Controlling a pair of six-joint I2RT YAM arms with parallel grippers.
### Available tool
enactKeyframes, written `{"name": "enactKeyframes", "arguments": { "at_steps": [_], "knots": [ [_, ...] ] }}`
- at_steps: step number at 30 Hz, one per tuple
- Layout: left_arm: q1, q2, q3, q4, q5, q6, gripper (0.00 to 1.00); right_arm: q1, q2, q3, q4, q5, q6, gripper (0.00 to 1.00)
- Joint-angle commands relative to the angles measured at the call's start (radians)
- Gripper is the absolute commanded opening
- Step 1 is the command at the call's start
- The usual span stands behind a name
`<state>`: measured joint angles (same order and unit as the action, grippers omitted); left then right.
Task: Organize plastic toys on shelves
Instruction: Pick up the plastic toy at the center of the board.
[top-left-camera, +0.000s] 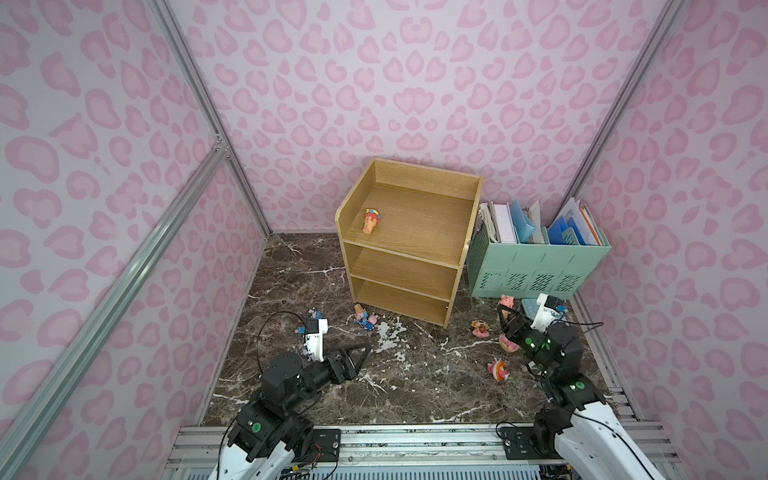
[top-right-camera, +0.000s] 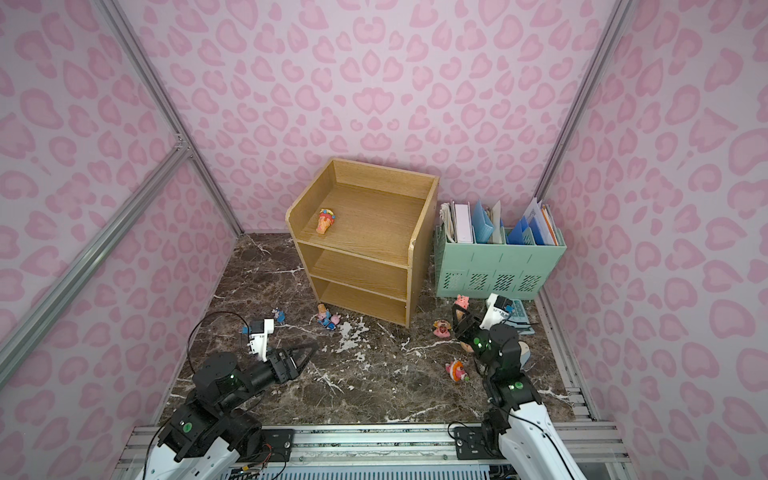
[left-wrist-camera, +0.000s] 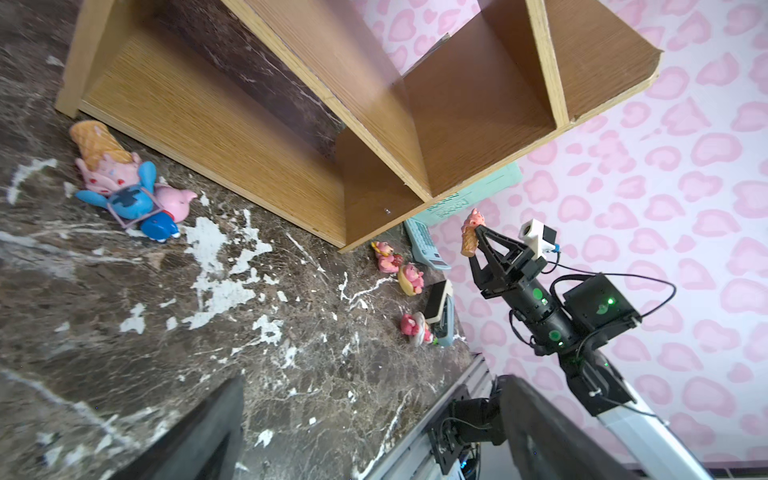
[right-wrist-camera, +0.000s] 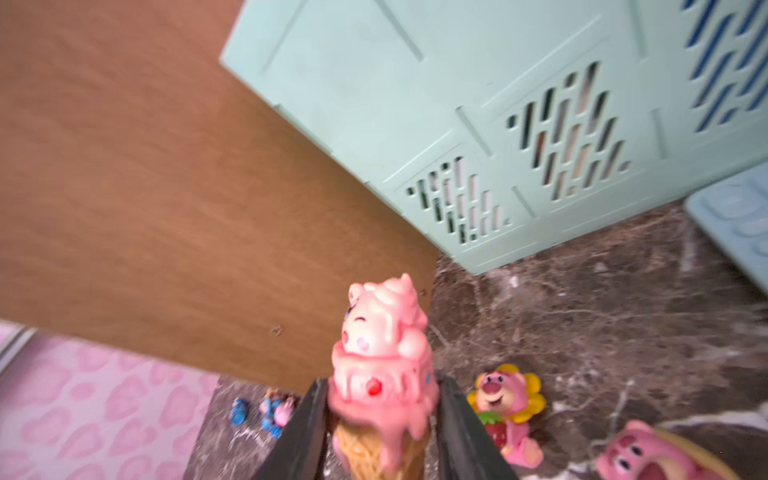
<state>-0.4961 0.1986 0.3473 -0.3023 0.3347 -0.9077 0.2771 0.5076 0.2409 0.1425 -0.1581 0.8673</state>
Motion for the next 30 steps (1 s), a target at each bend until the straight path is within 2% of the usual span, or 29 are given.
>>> {"name": "enactKeyframes", "arguments": {
  "at_steps": [1,3,6,8,11,13,17,19,22,25,27,30],
  "knots": [
    [-0.001,-0.017,-0.047,0.144,0.059,-0.092,0.98,0.075,-0.097,-0.052,-0.021,-0.125,0.084,0.34],
    [-0.004,-0.022,-0.078,0.208,0.075,-0.104,0.98,0.191,-0.148,-0.091,0.007,-0.086,0.140,0.34],
    [-0.018,-0.004,-0.113,0.273,0.081,-0.112,0.98,0.387,-0.169,-0.113,0.040,0.048,0.169,0.34],
    [-0.043,0.029,-0.138,0.353,0.080,-0.123,0.98,0.484,-0.139,-0.105,0.072,0.115,0.171,0.34],
    [-0.119,0.122,-0.154,0.469,0.071,-0.098,0.98,0.573,-0.039,-0.087,0.159,0.145,0.182,0.34],
    [-0.200,0.203,-0.135,0.513,0.045,-0.035,0.97,0.610,0.039,-0.070,0.219,0.141,0.190,0.34],
    [-0.409,0.372,-0.093,0.580,-0.101,0.131,0.97,0.679,0.174,-0.027,0.320,0.143,0.208,0.34],
    [-0.467,0.462,-0.090,0.677,-0.124,0.154,0.96,0.709,0.214,-0.010,0.354,0.156,0.211,0.34],
    [-0.504,0.591,-0.081,0.810,-0.132,0.149,0.92,0.743,0.247,-0.005,0.396,0.172,0.230,0.34],
    [-0.515,0.686,-0.052,0.837,-0.140,0.142,0.90,0.760,0.263,-0.005,0.432,0.174,0.232,0.34],
    [-0.514,0.703,-0.050,0.878,-0.145,0.116,0.91,0.769,0.260,0.009,0.405,0.175,0.182,0.35],
    [-0.515,0.652,-0.060,0.943,-0.154,0.063,0.92,0.769,0.223,0.018,0.328,0.191,0.076,0.34]
  ]
}}
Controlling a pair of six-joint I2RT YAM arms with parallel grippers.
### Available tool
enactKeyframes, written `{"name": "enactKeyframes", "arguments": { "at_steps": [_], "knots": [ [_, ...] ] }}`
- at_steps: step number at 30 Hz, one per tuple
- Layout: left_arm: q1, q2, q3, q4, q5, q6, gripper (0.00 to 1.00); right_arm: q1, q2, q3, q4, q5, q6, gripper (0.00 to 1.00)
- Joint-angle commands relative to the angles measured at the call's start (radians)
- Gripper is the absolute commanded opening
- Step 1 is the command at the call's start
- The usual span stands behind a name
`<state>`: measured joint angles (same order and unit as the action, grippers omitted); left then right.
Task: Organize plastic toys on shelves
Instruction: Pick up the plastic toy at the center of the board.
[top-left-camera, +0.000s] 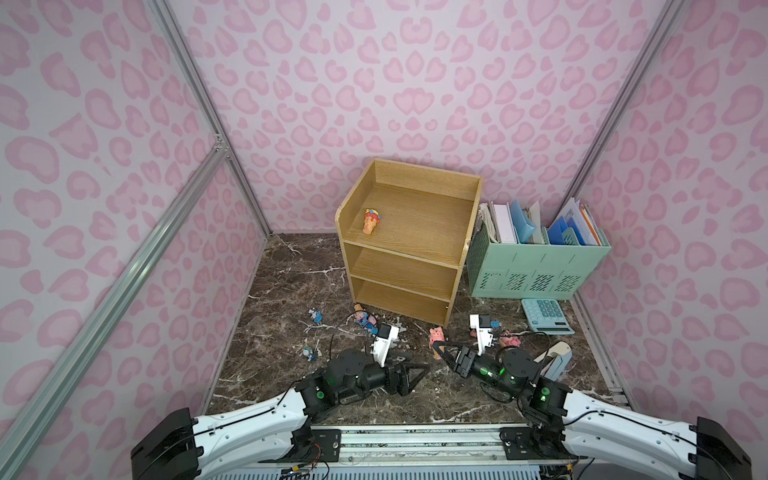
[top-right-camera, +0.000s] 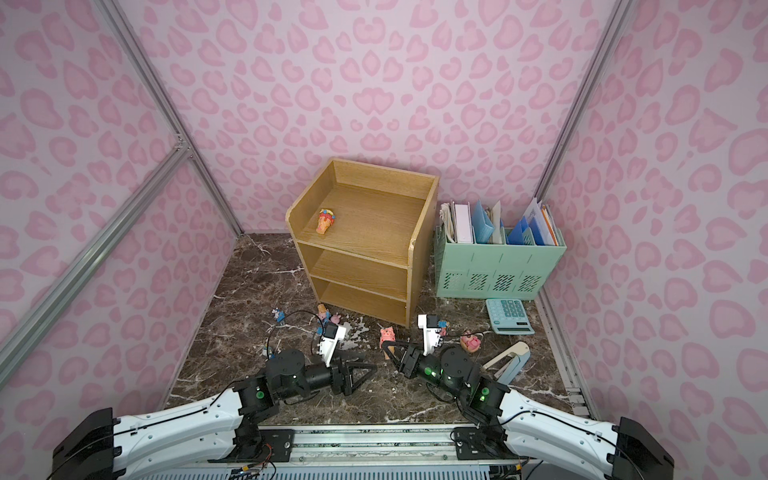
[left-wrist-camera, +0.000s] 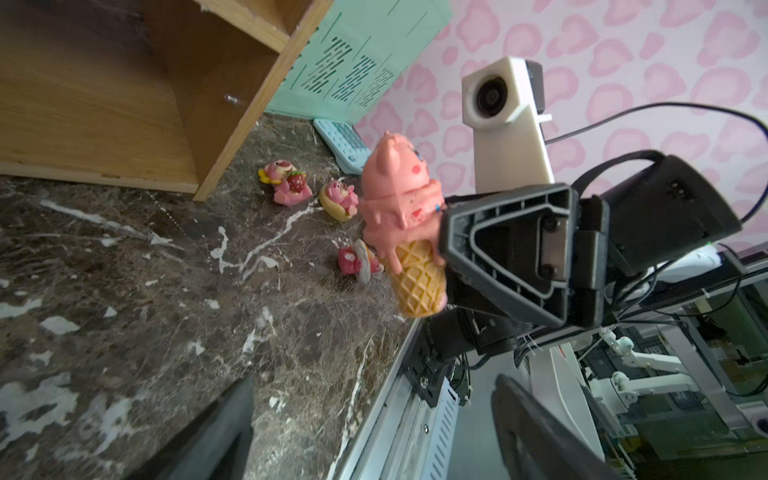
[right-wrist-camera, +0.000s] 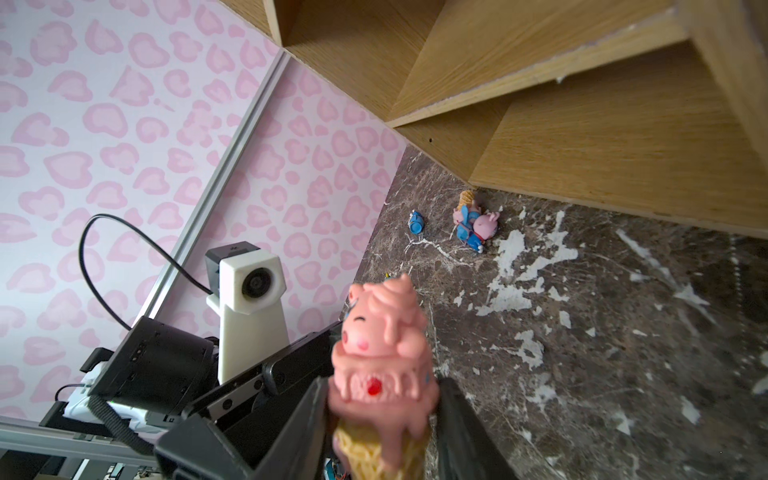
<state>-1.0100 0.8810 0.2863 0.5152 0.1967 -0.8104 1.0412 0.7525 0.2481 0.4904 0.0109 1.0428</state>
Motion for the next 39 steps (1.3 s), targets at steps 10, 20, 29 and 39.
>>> {"name": "enactKeyframes", "arguments": {
  "at_steps": [10,20,29,39],
  "knots": [
    [0.002,-0.212,0.151,-0.298,-0.129,-0.188,0.98,0.005,-0.023,-0.003,0.043,-0.135,-0.544,0.35],
    [0.003,-0.052,0.269,-0.356,0.035,-0.118,0.91,0.033,0.054,0.083,0.024,-0.173,-0.685,0.35],
    [0.001,-0.001,0.302,-0.412,-0.092,-0.219,0.85,0.058,0.088,0.115,-0.029,-0.103,-0.721,0.34],
    [-0.004,0.101,0.352,-0.412,-0.082,-0.308,0.58,0.073,0.133,0.143,-0.050,-0.057,-0.738,0.34]
  ]
}}
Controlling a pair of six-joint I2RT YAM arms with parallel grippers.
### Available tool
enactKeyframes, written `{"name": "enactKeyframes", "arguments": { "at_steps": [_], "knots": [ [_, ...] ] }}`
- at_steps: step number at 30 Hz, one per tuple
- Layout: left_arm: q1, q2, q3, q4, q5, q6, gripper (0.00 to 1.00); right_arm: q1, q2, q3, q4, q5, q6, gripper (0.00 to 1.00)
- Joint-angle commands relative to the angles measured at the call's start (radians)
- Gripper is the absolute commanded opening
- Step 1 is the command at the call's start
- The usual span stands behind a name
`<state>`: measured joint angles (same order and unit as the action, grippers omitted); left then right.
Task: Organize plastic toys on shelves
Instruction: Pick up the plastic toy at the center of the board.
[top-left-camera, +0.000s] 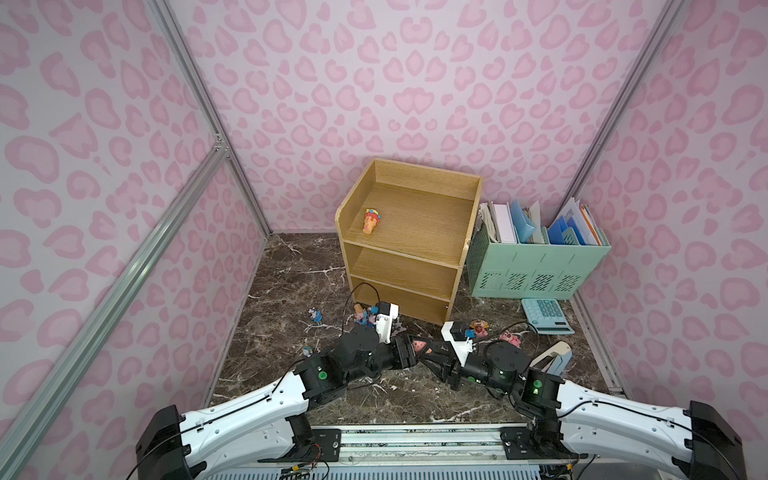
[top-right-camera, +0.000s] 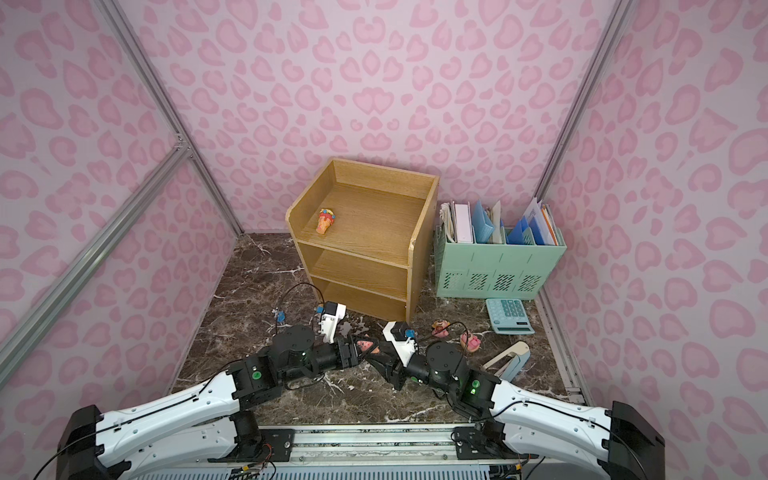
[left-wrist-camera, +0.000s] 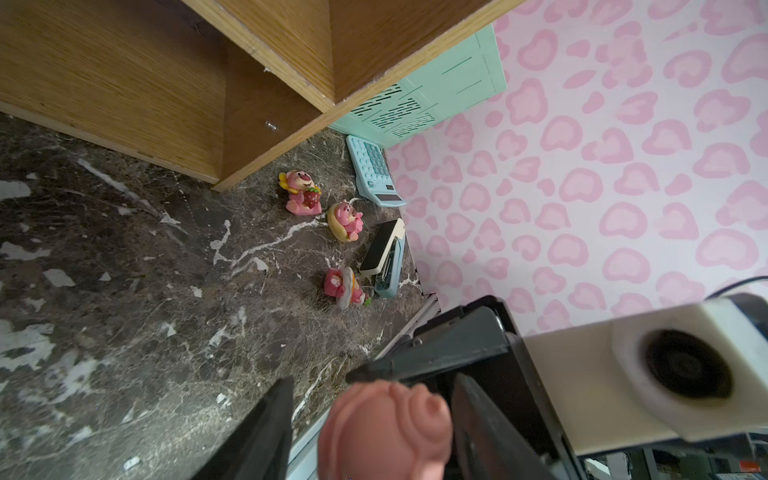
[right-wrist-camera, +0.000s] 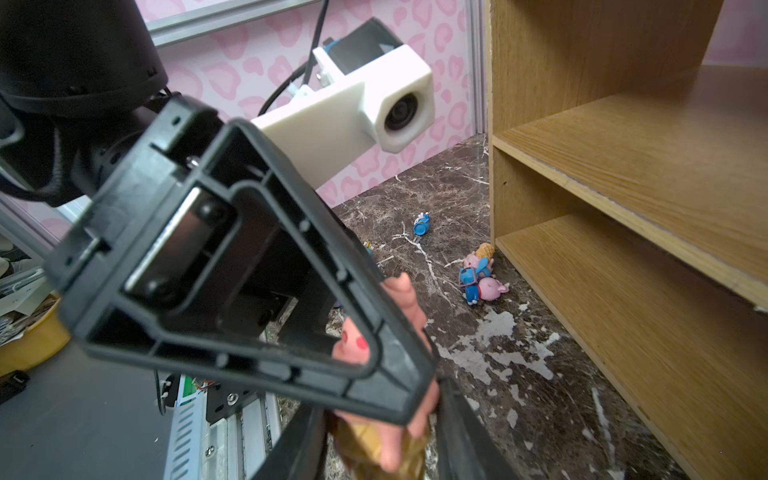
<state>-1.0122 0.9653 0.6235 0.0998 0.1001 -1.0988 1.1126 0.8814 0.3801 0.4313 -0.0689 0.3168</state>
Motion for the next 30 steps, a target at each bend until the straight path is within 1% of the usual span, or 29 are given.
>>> {"name": "enactKeyframes", "arguments": {
  "at_steps": [1,2,4,7,8,11,12,13,14,15,18,20,22,25,27,28,30],
  "knots": [
    [-0.003,0.022,0.016,0.007,0.014,-0.025,0.52,0.001,0.006,0.011,0.010,0.023,-0.013,0.34],
    [-0.002,0.027,0.013,0.013,0.016,-0.029,0.48,0.001,0.008,0.014,0.010,0.025,-0.013,0.34],
    [-0.002,0.033,0.015,0.028,0.023,-0.035,0.42,0.002,0.010,0.013,0.008,0.031,-0.013,0.34],
    [-0.004,0.038,0.024,0.028,0.032,-0.038,0.36,0.003,0.014,0.015,0.003,0.035,-0.015,0.35],
    [-0.005,0.038,0.026,0.028,0.033,-0.038,0.32,0.003,0.014,0.014,0.001,0.038,-0.015,0.36],
    [-0.005,0.030,0.029,0.023,0.028,-0.034,0.29,0.004,0.013,0.015,0.000,0.035,-0.014,0.39],
    [-0.005,0.026,0.030,0.021,0.028,-0.029,0.26,0.004,0.011,0.016,-0.002,0.035,-0.013,0.42],
    [-0.004,0.021,0.031,0.014,0.028,-0.023,0.25,0.004,0.009,0.014,-0.005,0.034,-0.009,0.47],
    [-0.004,0.013,0.036,0.001,0.029,-0.013,0.25,0.003,0.003,0.013,-0.009,0.036,-0.004,0.54],
    [-0.001,0.002,0.041,-0.024,0.025,0.000,0.25,0.003,-0.007,0.005,-0.010,0.040,0.004,0.61],
    [0.017,-0.038,0.069,-0.141,0.015,0.052,0.24,-0.013,-0.067,-0.033,-0.013,0.024,0.037,0.75],
    [0.041,-0.069,0.077,-0.180,0.034,0.092,0.24,-0.035,-0.128,-0.076,0.003,-0.018,0.054,0.83],
    [0.073,-0.095,0.080,-0.211,0.070,0.127,0.24,-0.085,-0.202,-0.121,0.032,-0.110,0.092,0.88],
    [0.128,-0.112,0.110,-0.271,0.156,0.196,0.24,-0.196,-0.272,-0.182,0.135,-0.325,0.203,0.90],
    [0.158,-0.110,0.138,-0.308,0.219,0.235,0.24,-0.260,-0.278,-0.217,0.237,-0.439,0.292,0.90],
    [0.166,-0.107,0.155,-0.317,0.251,0.257,0.24,-0.276,-0.272,-0.225,0.279,-0.469,0.326,0.89],
    [0.170,-0.098,0.183,-0.330,0.291,0.284,0.24,-0.277,-0.255,-0.224,0.312,-0.492,0.351,0.89]
  ]
}}
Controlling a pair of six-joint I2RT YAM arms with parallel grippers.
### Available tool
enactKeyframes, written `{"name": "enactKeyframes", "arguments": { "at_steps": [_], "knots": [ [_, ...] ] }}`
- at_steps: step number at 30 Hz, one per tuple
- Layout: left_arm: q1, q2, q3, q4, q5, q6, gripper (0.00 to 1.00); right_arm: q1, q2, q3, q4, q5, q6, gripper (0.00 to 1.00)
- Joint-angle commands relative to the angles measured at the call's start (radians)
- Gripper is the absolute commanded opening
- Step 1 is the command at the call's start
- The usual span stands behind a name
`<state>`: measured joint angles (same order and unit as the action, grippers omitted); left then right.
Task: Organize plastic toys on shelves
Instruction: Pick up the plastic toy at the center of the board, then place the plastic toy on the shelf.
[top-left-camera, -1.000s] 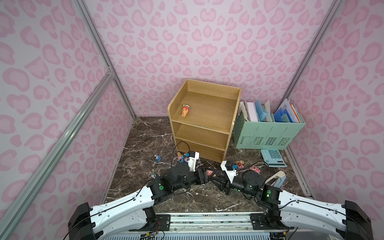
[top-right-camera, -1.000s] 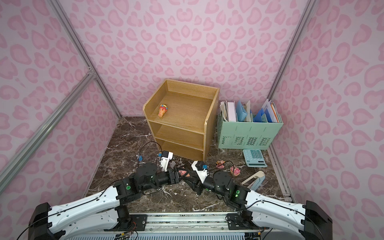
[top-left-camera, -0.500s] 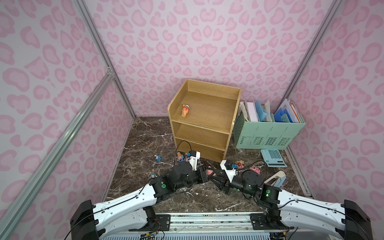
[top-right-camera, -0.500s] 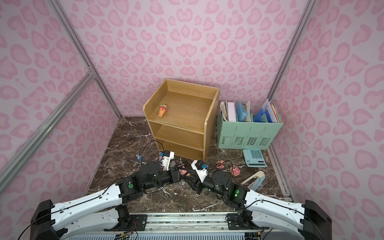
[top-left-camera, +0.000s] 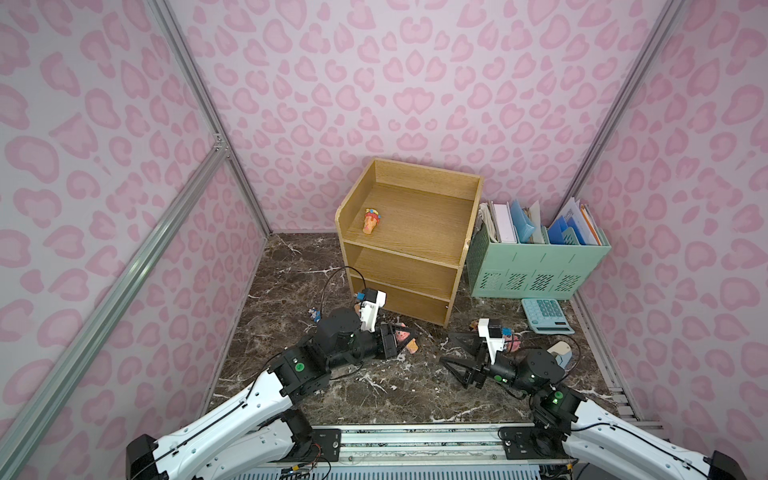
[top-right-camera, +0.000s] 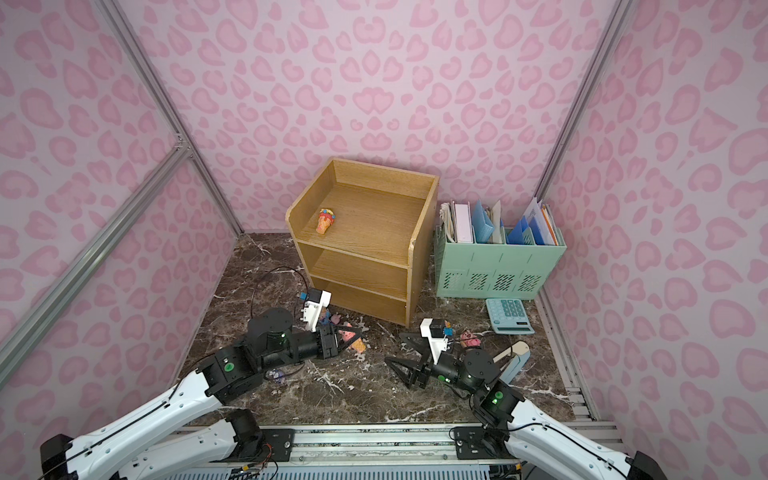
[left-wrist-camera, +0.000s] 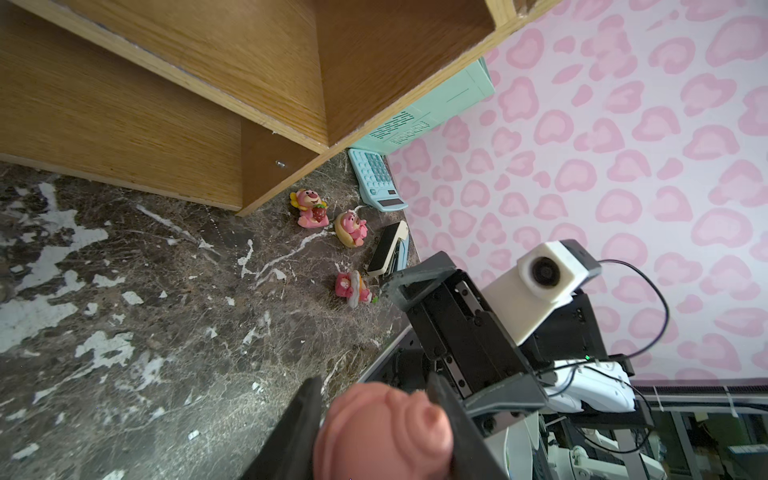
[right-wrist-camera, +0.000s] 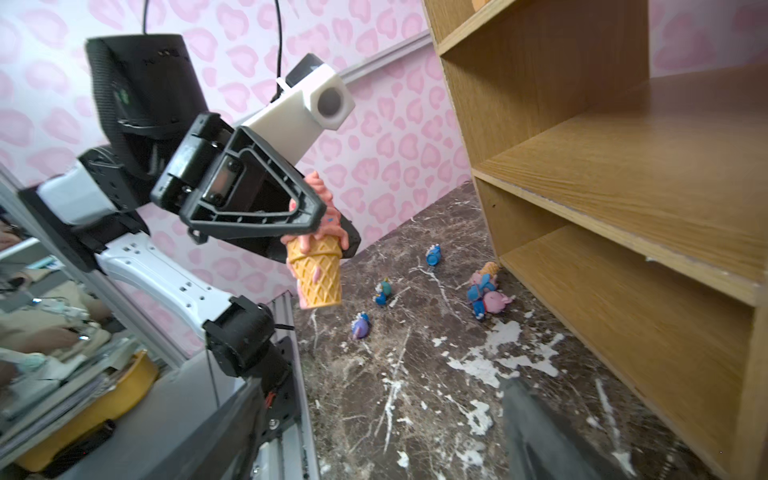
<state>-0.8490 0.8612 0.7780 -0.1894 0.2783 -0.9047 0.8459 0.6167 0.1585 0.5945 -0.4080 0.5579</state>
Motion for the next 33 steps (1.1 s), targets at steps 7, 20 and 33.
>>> {"name": "enactKeyframes", "arguments": {
  "at_steps": [7,20,33],
  "knots": [
    [0.006,0.067,0.084,-0.061,0.237,0.126,0.24,0.058,0.107,0.054,0.193,-0.129,0.086,0.85],
    [0.006,0.093,0.099,-0.034,0.288,0.128,0.25,0.141,0.231,0.134,0.189,-0.109,0.052,0.70],
    [0.004,0.105,0.096,-0.012,0.303,0.117,0.25,0.173,0.298,0.181,0.174,-0.079,0.072,0.39]
  ]
}}
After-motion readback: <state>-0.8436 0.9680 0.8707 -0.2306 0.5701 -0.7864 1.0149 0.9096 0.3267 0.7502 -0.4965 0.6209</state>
